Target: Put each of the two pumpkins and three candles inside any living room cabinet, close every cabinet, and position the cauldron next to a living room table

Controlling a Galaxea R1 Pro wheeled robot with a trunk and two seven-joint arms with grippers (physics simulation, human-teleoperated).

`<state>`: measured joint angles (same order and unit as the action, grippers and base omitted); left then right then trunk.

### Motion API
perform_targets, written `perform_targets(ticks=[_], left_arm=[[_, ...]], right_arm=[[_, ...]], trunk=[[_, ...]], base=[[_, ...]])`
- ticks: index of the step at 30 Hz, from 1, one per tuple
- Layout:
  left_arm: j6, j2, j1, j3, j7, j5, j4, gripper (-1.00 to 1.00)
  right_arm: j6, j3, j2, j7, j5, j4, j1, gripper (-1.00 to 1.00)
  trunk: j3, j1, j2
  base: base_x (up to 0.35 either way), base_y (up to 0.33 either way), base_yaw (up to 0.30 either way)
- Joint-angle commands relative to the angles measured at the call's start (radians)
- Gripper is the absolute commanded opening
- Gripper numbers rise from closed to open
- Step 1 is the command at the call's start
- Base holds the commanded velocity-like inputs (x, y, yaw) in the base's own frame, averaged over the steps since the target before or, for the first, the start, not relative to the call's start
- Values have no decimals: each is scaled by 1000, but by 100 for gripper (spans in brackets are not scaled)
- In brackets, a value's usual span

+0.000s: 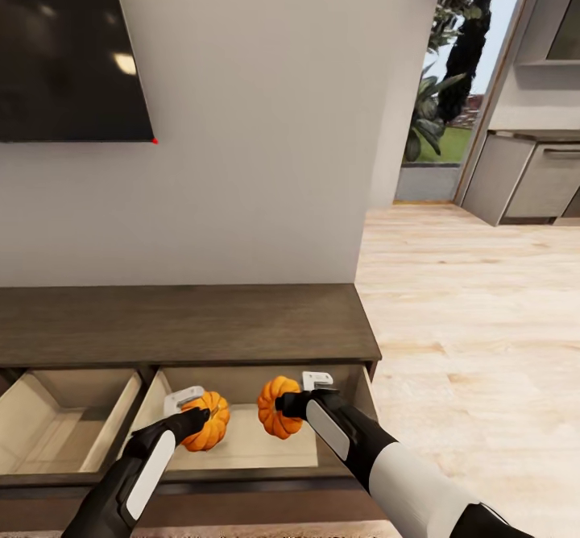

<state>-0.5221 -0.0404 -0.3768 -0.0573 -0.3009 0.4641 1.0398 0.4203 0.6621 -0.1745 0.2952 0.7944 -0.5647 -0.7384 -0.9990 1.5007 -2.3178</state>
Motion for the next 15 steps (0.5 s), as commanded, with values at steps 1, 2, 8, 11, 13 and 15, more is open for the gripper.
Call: perform_targets(ticks=[1, 2, 8, 11, 13, 15], left_arm=[[-1, 0, -1, -4, -29, 13, 2, -100], [0, 3, -1, -4, -39, 13, 2, -100], [1, 16, -1, -4, -63, 13, 2, -100], [2, 17, -1, -4, -65, 13, 2, -100], [10, 17, -1, -4, -65, 12, 2, -100], [34, 17, -1, -4, -66, 13, 2, -100]], right_arm=[[0, 4, 0, 21, 9, -1, -2, -100], [-1, 4, 0, 34, 9, -1, -1, -100], [-3, 6, 0, 114, 7, -1, -1, -100], [-5, 7, 0, 123, 7, -1, -1, -100], [-6, 7, 0, 125, 6, -1, -1, -100], [-17, 7, 0, 126, 6, -1, -1, -100]], trunk=[[-4, 4, -8], [-7, 8, -15], [-26, 31, -57], [-35, 42, -78], [-42, 50, -92], [-48, 57, -106]], base=[[0, 0, 0], [0, 0, 0], [0, 0, 0], [0, 0, 0], [0, 0, 0], [0, 0, 0]])
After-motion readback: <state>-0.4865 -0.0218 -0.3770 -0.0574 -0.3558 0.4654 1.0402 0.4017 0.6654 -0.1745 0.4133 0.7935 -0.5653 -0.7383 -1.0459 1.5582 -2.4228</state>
